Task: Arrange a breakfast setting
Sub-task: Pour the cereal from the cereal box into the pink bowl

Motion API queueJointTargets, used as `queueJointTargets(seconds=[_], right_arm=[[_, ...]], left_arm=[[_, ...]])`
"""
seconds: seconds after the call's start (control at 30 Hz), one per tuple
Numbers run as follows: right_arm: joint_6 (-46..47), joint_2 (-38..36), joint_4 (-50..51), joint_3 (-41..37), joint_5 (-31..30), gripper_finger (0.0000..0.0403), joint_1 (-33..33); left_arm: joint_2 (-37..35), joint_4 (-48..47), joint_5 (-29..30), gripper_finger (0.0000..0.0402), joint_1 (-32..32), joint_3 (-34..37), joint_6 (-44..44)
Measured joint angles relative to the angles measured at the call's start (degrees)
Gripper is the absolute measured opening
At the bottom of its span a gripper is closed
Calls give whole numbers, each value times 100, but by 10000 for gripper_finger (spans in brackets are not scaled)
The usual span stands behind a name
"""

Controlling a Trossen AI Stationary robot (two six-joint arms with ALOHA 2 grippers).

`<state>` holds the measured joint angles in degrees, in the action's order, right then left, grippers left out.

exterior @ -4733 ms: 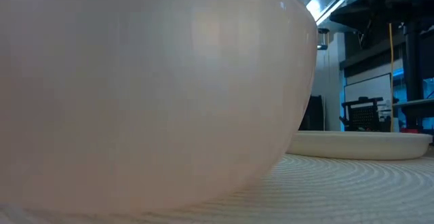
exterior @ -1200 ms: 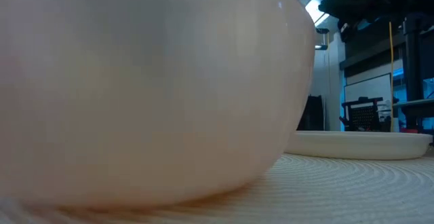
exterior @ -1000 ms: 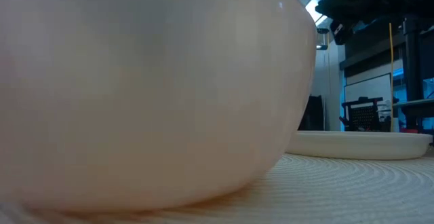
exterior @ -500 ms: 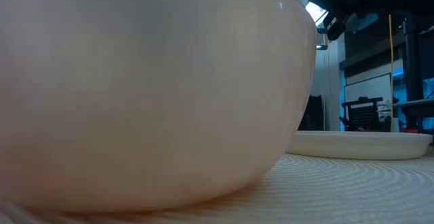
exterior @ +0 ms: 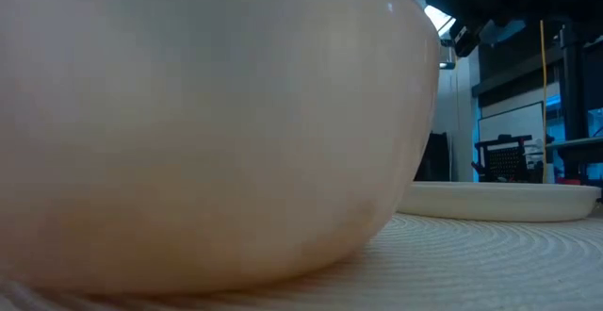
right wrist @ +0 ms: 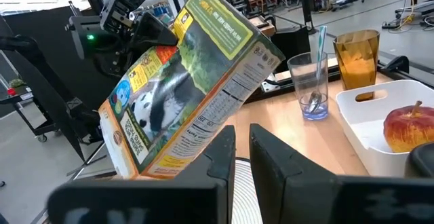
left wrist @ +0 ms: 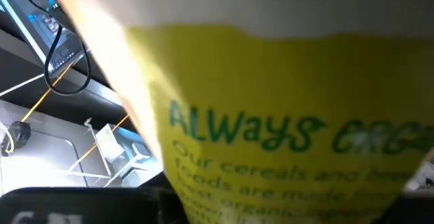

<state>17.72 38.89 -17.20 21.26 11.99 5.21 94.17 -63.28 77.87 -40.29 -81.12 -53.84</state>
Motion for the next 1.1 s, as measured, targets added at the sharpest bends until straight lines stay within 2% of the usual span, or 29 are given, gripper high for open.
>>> queueJointTargets(seconds=[0.2, 0.43, 1.1], right_arm=[[-4, 0, 47, 0, 0, 37, 0], [-43, -1, 177, 0, 0, 37, 2], [-155, 0, 285, 0, -83, 37, 4]], left_arm=[[0, 143, 3, 121, -55, 2, -118], [0, 675, -94, 121, -120, 2, -658], [0, 767, -97, 121, -153, 2, -821]])
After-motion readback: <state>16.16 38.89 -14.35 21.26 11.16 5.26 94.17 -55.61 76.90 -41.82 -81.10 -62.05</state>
